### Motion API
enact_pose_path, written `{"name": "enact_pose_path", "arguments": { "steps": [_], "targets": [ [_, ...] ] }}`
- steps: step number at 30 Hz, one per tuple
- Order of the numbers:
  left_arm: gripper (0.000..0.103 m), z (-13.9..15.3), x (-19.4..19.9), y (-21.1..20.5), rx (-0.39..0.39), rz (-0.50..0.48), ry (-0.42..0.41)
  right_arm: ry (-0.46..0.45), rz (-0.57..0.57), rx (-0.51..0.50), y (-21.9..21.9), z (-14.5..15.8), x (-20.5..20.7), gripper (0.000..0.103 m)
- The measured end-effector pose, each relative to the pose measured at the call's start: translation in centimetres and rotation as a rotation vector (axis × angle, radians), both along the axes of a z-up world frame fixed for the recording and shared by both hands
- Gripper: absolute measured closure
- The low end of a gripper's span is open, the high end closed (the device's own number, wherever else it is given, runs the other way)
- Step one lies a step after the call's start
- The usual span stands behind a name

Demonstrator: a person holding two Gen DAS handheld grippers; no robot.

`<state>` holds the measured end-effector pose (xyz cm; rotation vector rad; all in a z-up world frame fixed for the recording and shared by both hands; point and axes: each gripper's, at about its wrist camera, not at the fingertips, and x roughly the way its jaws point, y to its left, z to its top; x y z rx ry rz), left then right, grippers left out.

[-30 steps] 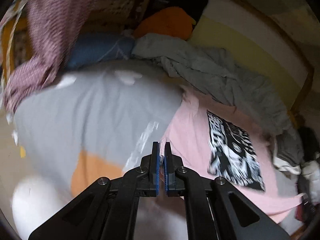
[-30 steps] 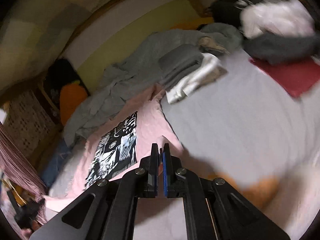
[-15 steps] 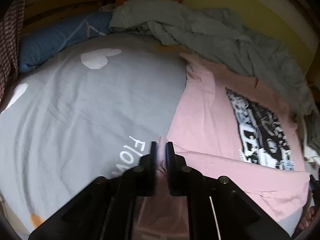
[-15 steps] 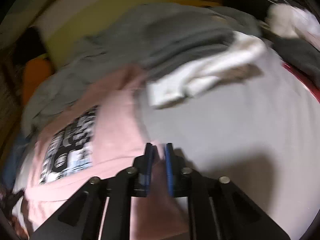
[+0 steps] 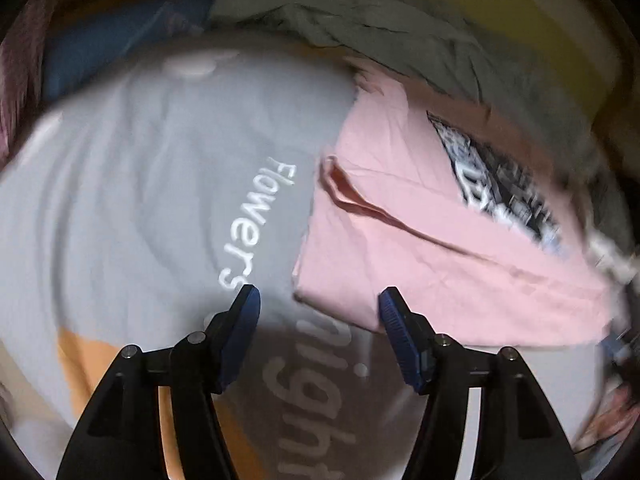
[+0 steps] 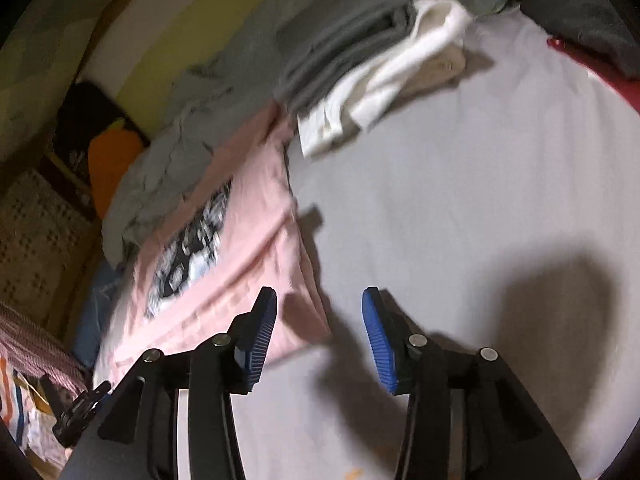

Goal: Fold small clothes

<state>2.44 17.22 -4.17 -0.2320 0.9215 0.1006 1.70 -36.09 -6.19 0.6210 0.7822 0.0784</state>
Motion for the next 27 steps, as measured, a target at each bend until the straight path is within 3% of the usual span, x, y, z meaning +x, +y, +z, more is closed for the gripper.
{"name": "enact_pose_path", "arguments": {
  "steps": [2, 4, 5, 6, 7, 11, 13, 17, 20, 21, 22, 24, 25, 27],
  "targets": [
    [0.06, 0.2, 0.2, -1.5, 0.108, -0.017, -0.009, -0.007, 0.0, -0.025, 0.5, 0.2, 0.2, 0.057],
    [0.095, 0.0, 0.4, -2.1, 0.163, 0.007, -0.011, -0.004, 0.053, -0.059, 1.6, 0.1, 0.5, 0.062],
    [0.095, 0.1, 0.2, -2.2, 0.176, 0.018, -0.023, 0.01, 0.085, -0.102, 2.4, 0.1, 0.7, 0.084],
    [0.096, 0.3, 0.0, -2.2, 0.185, 0.028, -0.034, 0.014, 0.092, -0.148, 3.1, 0.1, 0.7, 0.093],
    [0.097, 0.8, -0.4, -2.4, 0.194, 0.04, -0.052, 0.003, 0.087, -0.174, 3.4, 0.3, 0.5, 0.095],
    [0.097, 2.8, -4.5, -2.2, 0.148, 0.062, -0.123, -0.122, 0.028, -0.122, 2.1, 2.4, -3.3, 0.097],
    [0.097, 2.4, -6.8, -1.9, 0.139, 0.064, -0.112, -0.125, -0.013, -0.157, 1.7, 2.6, -5.7, 0.097],
    [0.094, -0.8, -7.9, -2.5, 0.252, 0.051, 0.016, -0.064, -0.011, -0.226, 2.2, 0.4, -9.3, 0.097],
    [0.083, -0.6, -7.8, -3.6, 0.351, 0.065, -0.005, -0.028, -0.011, -0.272, 2.9, -0.6, -9.0, 0.096],
    [0.072, -0.3, -7.9, -3.9, 0.387, 0.075, -0.028, -0.039, -0.019, -0.3, 3.2, -0.2, -8.9, 0.096],
    [0.062, 0.3, -8.2, -4.2, 0.417, 0.08, -0.055, -0.051, -0.027, -0.319, 3.4, 0.2, -8.9, 0.093],
    [0.055, 1.6, -9.0, -4.8, 0.418, 0.043, -0.11, -0.073, -0.068, -0.409, 3.9, 0.9, -9.7, 0.079],
    [0.052, 2.3, -9.4, -5.1, 0.407, 0.011, -0.144, -0.09, -0.085, -0.453, 4.4, 1.3, -10.2, 0.067],
    [0.051, 3.7, -9.7, -6.0, 0.4, -0.048, -0.189, -0.131, -0.078, -0.481, 4.8, 2.2, -10.6, 0.063]
  ]
}}
